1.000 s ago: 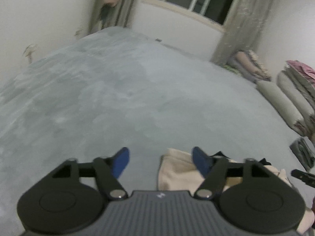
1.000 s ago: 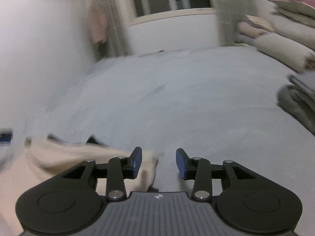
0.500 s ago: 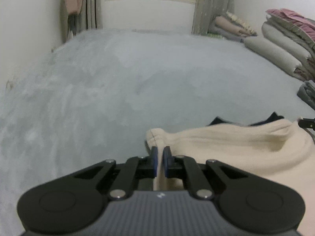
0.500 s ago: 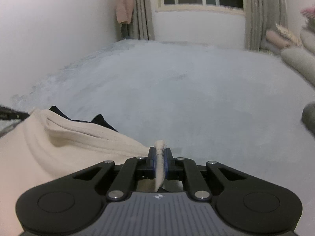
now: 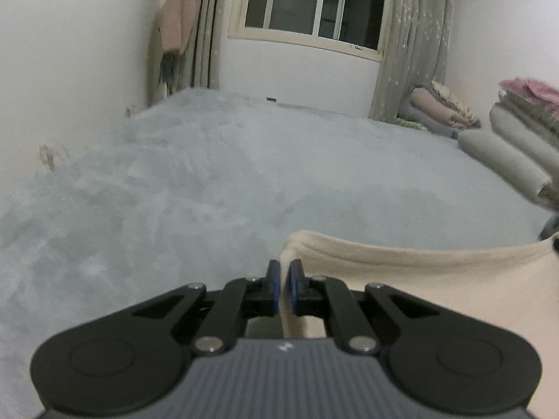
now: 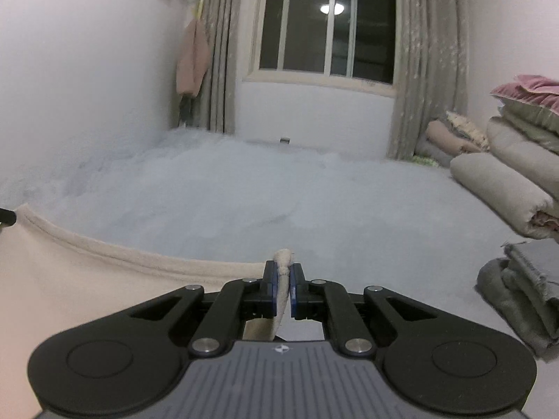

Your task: Fold clothes

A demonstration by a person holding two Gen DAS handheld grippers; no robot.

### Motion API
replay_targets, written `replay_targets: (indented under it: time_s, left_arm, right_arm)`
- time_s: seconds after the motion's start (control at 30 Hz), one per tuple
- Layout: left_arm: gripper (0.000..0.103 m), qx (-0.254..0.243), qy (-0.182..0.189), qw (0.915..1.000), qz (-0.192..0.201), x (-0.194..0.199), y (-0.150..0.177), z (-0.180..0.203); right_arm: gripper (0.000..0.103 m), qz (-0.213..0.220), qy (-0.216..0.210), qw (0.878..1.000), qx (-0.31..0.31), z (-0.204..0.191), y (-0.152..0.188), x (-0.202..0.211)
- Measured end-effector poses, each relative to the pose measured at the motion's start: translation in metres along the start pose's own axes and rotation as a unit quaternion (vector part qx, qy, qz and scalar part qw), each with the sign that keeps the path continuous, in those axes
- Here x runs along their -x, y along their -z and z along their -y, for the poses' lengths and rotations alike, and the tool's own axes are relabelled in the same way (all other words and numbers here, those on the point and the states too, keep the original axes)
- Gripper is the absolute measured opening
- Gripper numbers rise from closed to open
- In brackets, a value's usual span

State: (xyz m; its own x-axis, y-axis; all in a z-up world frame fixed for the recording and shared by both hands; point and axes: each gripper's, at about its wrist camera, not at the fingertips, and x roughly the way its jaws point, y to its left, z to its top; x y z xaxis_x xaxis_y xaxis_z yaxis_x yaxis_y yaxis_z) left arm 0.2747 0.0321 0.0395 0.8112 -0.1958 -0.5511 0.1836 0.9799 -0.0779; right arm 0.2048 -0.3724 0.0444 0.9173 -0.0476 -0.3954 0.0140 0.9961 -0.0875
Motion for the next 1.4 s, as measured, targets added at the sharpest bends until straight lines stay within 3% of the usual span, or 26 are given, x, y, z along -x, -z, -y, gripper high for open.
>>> replay_targets:
  time_s: [0.17, 0.23, 0.27, 0.33, 0.4, 0.47, 0.57, 0.8, 0.9, 1.03, 1.13, 1.27, 1.4]
  left_arm:
    - [0.012, -0.029, -0.058, 0.9960, -0.062, -0.028, 0.009, 0.020]
    - [0.028, -0.026, -0.075, 0.9948, -0.064, -0.026, 0.007, 0.020]
    - [0.032, -0.020, -0.082, 0.9947, -0.059, -0.021, 0.004, 0.018]
    - [0.030, -0.015, -0.100, 0.9937, -0.048, -0.002, -0.004, 0.012]
    - [0.030, -0.013, -0.115, 0.9925, -0.041, 0.019, -0.010, 0.008]
    - [0.031, -0.004, -0.107, 0.9935, -0.041, 0.045, -0.011, 0.012]
    - [0.038, -0.008, -0.079, 0.9962, -0.037, 0.081, 0.000, 0.036]
    - [0.042, 0.007, -0.022, 0.9988, -0.044, 0.120, 0.043, 0.089]
    - [0.042, -0.004, -0.022, 0.9987, -0.046, 0.112, 0.058, 0.103]
    - [0.044, -0.020, -0.030, 0.9978, -0.056, 0.097, 0.080, 0.108]
    - [0.049, -0.032, -0.032, 0.9976, -0.052, 0.091, 0.094, 0.109]
    - [0.050, -0.023, -0.027, 0.9980, -0.053, 0.086, 0.098, 0.104]
    - [0.051, -0.015, -0.026, 0.9983, -0.050, 0.092, 0.101, 0.101]
  right_arm:
    - [0.007, -0.127, 0.017, 0.992, 0.012, -0.020, 0.022, -0.051]
    - [0.012, -0.126, 0.035, 0.991, 0.034, -0.031, 0.028, -0.053]
    - [0.020, -0.123, 0.042, 0.991, 0.036, -0.033, 0.027, -0.050]
    - [0.037, -0.122, 0.044, 0.991, 0.023, -0.028, 0.024, -0.038]
    - [0.041, -0.119, 0.048, 0.992, 0.008, -0.020, 0.019, -0.022]
    - [0.044, -0.118, 0.061, 0.991, 0.002, -0.013, 0.013, -0.004]
    - [0.049, -0.115, 0.046, 0.992, -0.020, -0.007, 0.004, 0.030]
    - [0.054, -0.111, -0.058, 0.990, -0.063, -0.048, 0.006, 0.104]
    - [0.055, -0.114, -0.088, 0.988, -0.064, -0.074, 0.014, 0.109]
    - [0.055, -0.130, -0.078, 0.988, -0.027, -0.102, 0.033, 0.095]
    - [0.057, -0.142, -0.085, 0.986, -0.016, -0.101, 0.056, 0.088]
    - [0.057, -0.146, -0.101, 0.984, -0.024, -0.090, 0.064, 0.086]
    - [0.057, -0.139, -0.090, 0.986, -0.017, -0.093, 0.072, 0.085]
